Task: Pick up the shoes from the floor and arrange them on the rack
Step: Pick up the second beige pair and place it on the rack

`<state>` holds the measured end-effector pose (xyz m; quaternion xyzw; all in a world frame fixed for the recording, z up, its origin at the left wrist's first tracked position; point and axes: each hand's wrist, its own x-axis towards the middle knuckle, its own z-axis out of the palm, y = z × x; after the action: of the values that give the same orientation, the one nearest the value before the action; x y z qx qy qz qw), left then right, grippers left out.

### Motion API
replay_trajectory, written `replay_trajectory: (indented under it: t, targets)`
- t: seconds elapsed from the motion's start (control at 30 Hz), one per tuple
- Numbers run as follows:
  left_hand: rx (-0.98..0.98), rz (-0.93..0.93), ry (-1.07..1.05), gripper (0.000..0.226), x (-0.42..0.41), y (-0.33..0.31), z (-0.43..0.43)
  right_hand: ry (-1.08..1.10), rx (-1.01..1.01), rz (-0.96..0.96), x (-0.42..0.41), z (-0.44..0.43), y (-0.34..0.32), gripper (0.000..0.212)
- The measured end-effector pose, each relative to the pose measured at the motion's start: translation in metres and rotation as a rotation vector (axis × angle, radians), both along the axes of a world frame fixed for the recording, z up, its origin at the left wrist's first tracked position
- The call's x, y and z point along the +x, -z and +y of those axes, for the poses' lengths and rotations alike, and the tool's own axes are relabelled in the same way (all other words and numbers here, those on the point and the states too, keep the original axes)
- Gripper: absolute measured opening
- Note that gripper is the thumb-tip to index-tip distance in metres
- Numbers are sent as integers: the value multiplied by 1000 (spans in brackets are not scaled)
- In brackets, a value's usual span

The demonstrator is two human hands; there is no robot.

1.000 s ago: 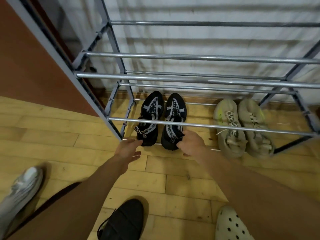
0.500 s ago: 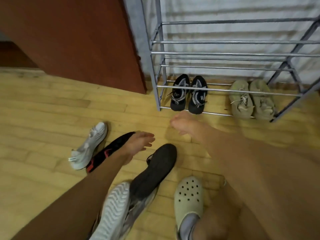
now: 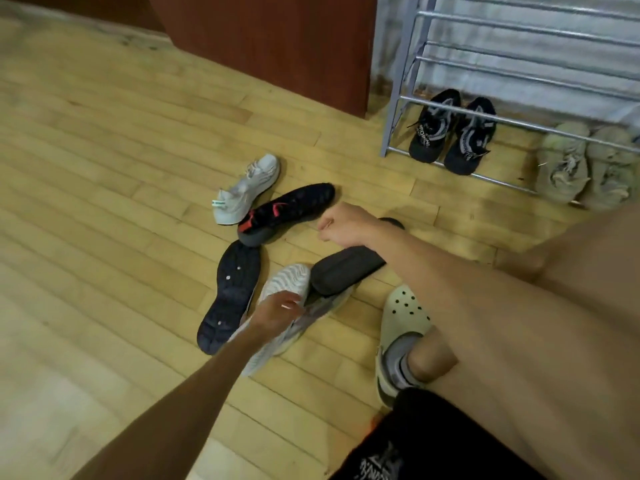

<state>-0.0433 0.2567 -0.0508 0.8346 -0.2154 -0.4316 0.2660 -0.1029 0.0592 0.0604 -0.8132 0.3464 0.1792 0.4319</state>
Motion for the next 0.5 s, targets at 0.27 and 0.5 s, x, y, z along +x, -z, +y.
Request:
replay_trajectory:
  t: [0.27, 0.5]
  targets:
    - [280, -556, 537, 39, -32, 39, -25, -93, -80, 42, -18, -16, 9, 30]
    - [327, -792, 724, 27, -33, 44, -30, -101, -131, 68, -30, -29, 3, 30]
